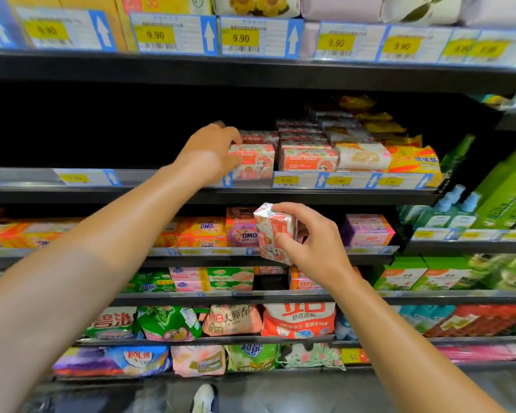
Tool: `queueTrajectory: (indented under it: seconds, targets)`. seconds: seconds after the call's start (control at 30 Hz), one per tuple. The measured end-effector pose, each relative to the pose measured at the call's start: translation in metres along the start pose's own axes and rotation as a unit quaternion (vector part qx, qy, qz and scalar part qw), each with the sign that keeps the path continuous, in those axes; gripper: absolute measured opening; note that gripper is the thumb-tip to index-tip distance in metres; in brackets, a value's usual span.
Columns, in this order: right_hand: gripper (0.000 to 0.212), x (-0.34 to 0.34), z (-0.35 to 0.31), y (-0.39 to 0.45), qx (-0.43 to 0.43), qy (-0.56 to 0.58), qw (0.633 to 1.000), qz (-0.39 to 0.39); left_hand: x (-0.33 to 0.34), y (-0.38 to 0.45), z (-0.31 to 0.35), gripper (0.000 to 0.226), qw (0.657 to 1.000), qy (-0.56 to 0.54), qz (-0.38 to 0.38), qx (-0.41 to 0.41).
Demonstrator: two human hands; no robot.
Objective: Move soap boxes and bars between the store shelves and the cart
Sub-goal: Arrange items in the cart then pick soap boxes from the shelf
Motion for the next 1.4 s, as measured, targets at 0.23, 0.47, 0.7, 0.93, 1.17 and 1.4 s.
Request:
queueTrajectory:
  seconds: [0.23, 0.47, 0.7, 0.93, 1.17, 1.4]
  targets:
    - [0.044, 0.002, -0.001, 0.002, -0.018, -0.013, 1.0, 0.002, 0.006, 0.014, 0.005, 0.044, 1.0, 0.013, 0.015, 0.022]
    - [0.044, 0.005, 0.001, 0.006, -0.014, -0.008, 1.0, 0.007, 0.011, 0.018, 0.003, 0.044, 0.999, -0.008, 0.04, 0.017]
    - [0.044, 0.004, 0.005, 0.01, -0.01, -0.007, 1.0, 0.021, 0.013, 0.026, 0.001, 0.06, 0.999, -0.033, 0.009, 0.027]
    - [0.043, -0.002, 0.007, 0.013, -0.003, 0.001, 1.0, 0.027, 0.02, 0.037, 0.0, 0.061, 0.997, 0.004, -0.067, 0.046]
    - [0.044, -0.005, 0.012, 0.015, 0.004, 0.001, 0.999, 0.039, 0.017, 0.04, -0.016, 0.056, 0.997, 0.001, -0.082, -0.014]
    - [0.046, -0.004, 0.012, 0.016, 0.006, -0.007, 0.999, 0.048, 0.019, 0.053, 0.0, 0.051, 0.995, -0.007, -0.095, -0.042]
Point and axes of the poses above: each hand's wrist, its own y-axis towards the middle knuckle, its own x-axis out of the palm, z = x × y, the point moved 7 cm from there along y, towards the middle knuckle, and after that the axes turned 7 degrees about x, right-handed, at the moved point
